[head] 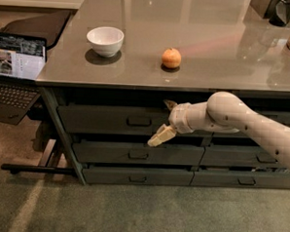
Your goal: Open top drawer
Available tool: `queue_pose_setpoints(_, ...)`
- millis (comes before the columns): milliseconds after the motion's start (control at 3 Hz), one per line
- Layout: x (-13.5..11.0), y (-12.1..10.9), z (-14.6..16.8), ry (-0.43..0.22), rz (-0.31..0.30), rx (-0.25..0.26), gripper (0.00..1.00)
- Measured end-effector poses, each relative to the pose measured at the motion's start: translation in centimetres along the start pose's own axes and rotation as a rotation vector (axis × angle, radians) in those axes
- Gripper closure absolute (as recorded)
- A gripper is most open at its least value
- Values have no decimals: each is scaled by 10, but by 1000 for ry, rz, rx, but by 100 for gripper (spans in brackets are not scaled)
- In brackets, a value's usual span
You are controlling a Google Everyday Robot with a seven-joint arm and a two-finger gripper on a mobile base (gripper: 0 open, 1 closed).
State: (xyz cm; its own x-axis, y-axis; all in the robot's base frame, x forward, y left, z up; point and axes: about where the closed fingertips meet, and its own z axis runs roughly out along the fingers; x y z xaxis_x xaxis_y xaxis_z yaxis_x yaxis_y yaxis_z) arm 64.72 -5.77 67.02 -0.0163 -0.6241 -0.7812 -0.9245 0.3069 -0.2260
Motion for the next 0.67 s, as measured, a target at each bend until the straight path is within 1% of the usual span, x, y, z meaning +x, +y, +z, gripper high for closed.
queue_pose_setpoints(333,-7,0,7,-23,-15,2,19)
queue_pose_setpoints(667,-7,0,7,-22,-16,2,42)
